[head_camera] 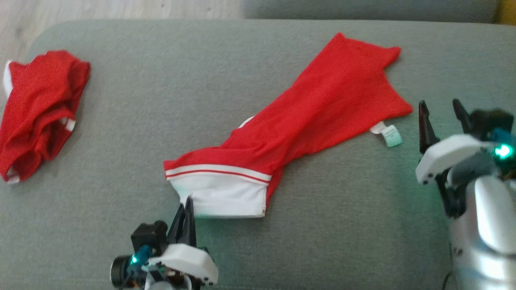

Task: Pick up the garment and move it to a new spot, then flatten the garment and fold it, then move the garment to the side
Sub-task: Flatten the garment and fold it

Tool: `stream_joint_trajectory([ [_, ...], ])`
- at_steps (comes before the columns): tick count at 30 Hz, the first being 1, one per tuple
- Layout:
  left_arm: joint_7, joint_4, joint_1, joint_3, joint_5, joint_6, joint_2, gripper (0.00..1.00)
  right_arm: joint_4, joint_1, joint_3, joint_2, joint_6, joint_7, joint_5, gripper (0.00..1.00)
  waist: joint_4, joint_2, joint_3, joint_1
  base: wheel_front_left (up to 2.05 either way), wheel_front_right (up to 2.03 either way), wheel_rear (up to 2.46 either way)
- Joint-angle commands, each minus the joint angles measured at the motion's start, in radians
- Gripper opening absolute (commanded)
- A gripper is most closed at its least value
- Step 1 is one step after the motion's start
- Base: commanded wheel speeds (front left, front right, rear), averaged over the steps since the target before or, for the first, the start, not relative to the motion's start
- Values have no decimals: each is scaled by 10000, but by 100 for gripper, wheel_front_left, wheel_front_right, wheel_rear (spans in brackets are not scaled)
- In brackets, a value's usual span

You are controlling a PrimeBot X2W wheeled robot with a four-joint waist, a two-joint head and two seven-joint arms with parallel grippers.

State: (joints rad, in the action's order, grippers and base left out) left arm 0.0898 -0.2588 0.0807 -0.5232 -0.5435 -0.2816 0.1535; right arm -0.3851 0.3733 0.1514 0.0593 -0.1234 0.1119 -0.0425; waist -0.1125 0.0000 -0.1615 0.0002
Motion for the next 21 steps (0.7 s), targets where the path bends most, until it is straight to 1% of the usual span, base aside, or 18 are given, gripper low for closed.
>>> stream_joint_trajectory([
  [1, 143, 455, 466, 249, 98, -39, 147, 0, 18, 480, -175, 246, -73, 127, -183, 100, -359, 0, -331, -2, 0, 0, 0],
  [4, 177, 858, 578, 159, 173, -30, 116, 0, -997, 1298, 89, 440, -73, 591, -298, 100, -638, 0, -619, -2, 0, 0, 0],
  [8, 191, 1188, 693, 33, 242, -12, 60, 0, -2263, 2108, 441, 667, -73, 1082, -728, 100, -890, 0, -924, -2, 0, 0, 0],
  [11, 223, 1282, 739, -6, 258, -17, 35, 0, -3093, 2539, 458, 743, -73, 1350, -872, 100, -973, 0, -1044, -2, 0, 0, 0],
  [15, 272, 1307, 730, 13, 235, -43, 51, 0, -3904, 2892, 296, 753, -73, 1597, -780, 100, -970, 0, -1085, -2, 0, 0, 0],
  [16, 283, 1304, 725, 24, 229, -51, 65, 0, -4097, 2945, 219, 766, -73, 1685, -731, 98, -954, 0, -1082, -2, 0, 0, 0],
  [17, 291, 1304, 721, 35, 223, -57, 79, 0, -4260, 2993, 152, 785, -73, 1763, -684, 76, -933, 0, -1075, -2, 0, 0, 0],
  [18, 303, 1317, 726, 48, 218, -61, 95, 0, -4396, 3039, 94, 790, -73, 1817, -614, 48, -909, 0, -1063, -2, 0, 0, 0],
  [19, 317, 1338, 732, 67, 210, -64, 113, 0, -4520, 3083, 67, 770, -73, 1866, -502, 37, -876, 0, -1044, -2, 0, 0, 0],
  [20, 331, 1369, 740, 82, 209, -69, 134, 0, -4631, 3120, 45, 744, -73, 1908, -377, 21, -838, 0, -1020, -2, 0, 0, 0],
  [21, 346, 1413, 746, 97, 207, -70, 155, 0, -4726, 3147, 14, 719, -73, 1925, -252, 0, -794, 0, -987, -2, 0, 0, 0],
])
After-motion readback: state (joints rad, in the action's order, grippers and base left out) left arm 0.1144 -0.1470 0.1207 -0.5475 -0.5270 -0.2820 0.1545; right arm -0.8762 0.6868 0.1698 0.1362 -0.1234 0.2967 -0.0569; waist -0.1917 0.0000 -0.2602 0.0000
